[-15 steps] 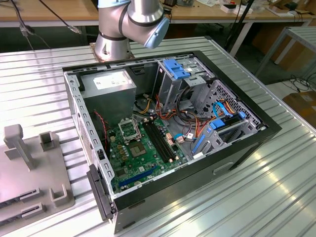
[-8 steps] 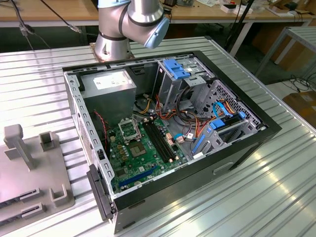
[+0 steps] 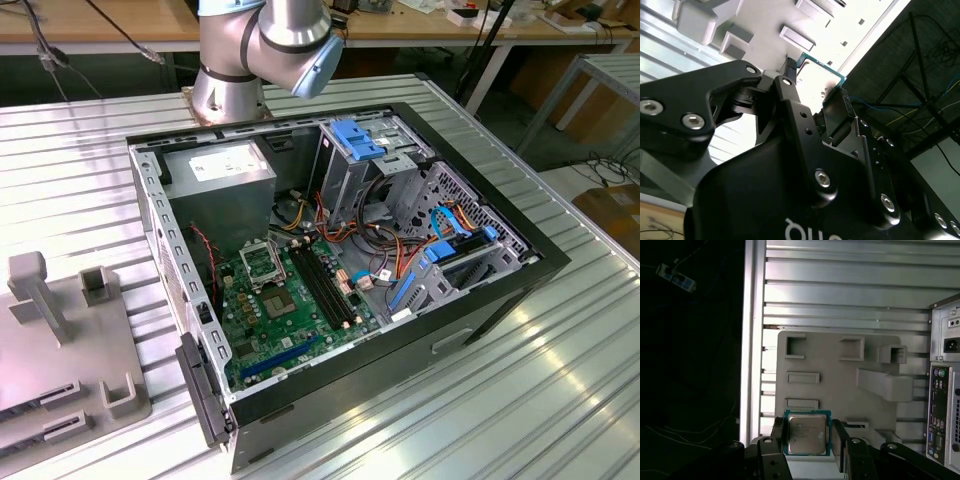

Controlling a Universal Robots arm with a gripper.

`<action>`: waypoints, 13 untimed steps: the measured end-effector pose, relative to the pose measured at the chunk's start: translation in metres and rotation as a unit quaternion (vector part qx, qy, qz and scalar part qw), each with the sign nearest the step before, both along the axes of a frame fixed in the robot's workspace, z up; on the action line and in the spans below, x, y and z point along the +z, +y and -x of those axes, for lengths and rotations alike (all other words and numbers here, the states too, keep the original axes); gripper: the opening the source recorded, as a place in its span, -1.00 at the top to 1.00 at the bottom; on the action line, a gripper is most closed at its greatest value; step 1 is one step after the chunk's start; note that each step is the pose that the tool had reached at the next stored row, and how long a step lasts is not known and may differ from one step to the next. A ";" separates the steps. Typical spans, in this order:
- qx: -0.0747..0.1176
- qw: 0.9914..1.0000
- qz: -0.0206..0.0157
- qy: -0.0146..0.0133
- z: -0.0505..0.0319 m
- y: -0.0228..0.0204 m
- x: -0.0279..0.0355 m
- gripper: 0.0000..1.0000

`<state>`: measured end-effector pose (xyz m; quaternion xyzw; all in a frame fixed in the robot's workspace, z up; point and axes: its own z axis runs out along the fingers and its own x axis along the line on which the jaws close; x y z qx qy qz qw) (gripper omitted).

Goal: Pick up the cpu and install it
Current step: 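Pick up the cpu and move it towards the insertion slot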

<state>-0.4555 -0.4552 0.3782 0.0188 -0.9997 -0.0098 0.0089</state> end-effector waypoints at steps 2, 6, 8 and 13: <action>0.000 1.000 0.000 0.000 -0.0001 0.0000 0.0006 0.06; 0.000 1.000 0.000 0.000 -0.0001 0.0000 0.0008 0.06; 0.000 1.000 0.000 0.000 -0.0005 0.0000 0.0010 0.06; 0.000 1.000 0.000 0.000 -0.0053 0.0000 0.0009 0.06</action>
